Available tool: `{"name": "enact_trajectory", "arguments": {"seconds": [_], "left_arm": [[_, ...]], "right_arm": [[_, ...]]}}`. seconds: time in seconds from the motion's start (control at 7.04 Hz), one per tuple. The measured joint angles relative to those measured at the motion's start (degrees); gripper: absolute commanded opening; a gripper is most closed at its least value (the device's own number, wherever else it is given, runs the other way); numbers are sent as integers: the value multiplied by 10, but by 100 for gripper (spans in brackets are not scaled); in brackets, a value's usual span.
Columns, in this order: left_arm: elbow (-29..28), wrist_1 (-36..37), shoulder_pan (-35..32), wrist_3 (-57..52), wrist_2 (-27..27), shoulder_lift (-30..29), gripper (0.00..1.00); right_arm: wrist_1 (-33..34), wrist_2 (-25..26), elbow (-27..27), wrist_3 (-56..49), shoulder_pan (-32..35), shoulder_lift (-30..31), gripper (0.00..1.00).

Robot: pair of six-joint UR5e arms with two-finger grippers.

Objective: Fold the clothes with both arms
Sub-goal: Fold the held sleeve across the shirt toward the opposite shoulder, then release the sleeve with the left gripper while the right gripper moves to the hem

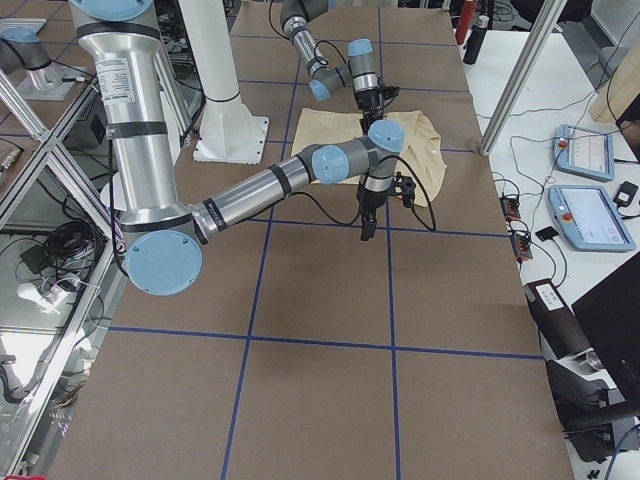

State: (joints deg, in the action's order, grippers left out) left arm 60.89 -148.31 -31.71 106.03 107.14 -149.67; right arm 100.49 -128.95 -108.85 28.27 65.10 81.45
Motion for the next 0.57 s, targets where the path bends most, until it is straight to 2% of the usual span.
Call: {"name": "enact_trajectory", "arguments": {"seconds": [0.28,0.57], "left_arm": [[5,0,-6,-29,3,11,100],[56,33,-36,-39,45,56,100]], "right_arm": [[-8,-26,0,3,0,-1,100],[-14,-58,-14,21,-1,0,100]]}}
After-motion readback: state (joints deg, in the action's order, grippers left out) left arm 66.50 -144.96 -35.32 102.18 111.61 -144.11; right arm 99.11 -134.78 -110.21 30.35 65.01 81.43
